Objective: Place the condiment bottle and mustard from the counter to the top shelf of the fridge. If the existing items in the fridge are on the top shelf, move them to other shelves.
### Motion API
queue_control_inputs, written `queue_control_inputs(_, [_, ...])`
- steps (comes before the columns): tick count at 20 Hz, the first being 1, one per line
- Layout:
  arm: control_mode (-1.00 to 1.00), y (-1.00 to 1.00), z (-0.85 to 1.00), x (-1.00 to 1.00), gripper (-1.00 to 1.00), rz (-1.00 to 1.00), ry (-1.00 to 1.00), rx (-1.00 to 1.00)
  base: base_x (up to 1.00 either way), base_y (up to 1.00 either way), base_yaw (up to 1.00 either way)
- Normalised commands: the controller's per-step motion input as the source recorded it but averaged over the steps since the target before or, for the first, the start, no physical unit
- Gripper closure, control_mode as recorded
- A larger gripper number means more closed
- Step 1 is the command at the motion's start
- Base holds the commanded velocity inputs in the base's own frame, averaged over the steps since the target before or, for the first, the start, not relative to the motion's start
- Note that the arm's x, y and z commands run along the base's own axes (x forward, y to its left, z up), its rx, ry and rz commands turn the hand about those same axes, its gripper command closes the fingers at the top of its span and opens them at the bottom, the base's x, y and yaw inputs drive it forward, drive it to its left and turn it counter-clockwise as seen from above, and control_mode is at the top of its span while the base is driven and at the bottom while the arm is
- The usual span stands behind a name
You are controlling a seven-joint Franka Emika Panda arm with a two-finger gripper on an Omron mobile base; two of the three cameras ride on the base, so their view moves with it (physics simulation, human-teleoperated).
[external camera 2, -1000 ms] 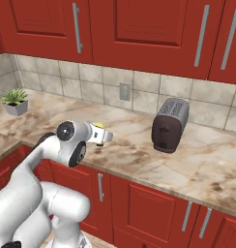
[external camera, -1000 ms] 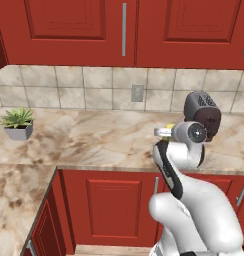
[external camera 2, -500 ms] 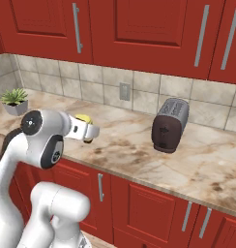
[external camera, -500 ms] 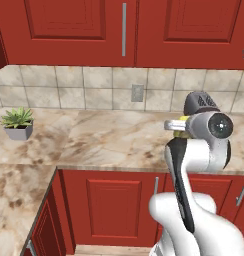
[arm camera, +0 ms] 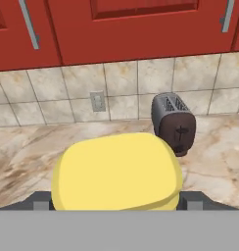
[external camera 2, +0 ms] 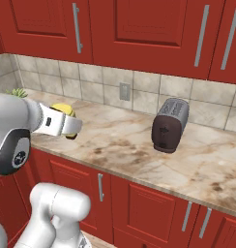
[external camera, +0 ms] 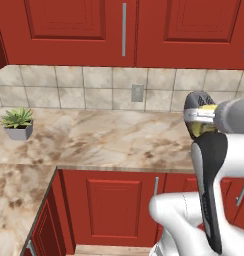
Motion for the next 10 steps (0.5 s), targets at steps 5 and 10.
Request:
queue_control_inputs(5, [-1.0,0.09,0.37,-0.78,1.0,0.0,-0.08,-0.01,0.0,0.0,0.0])
queue_control_inputs(10, [-1.0,0.0,0.0,-0.01,1.0,0.0,0.0,0.0,0.0,0.0,0.0])
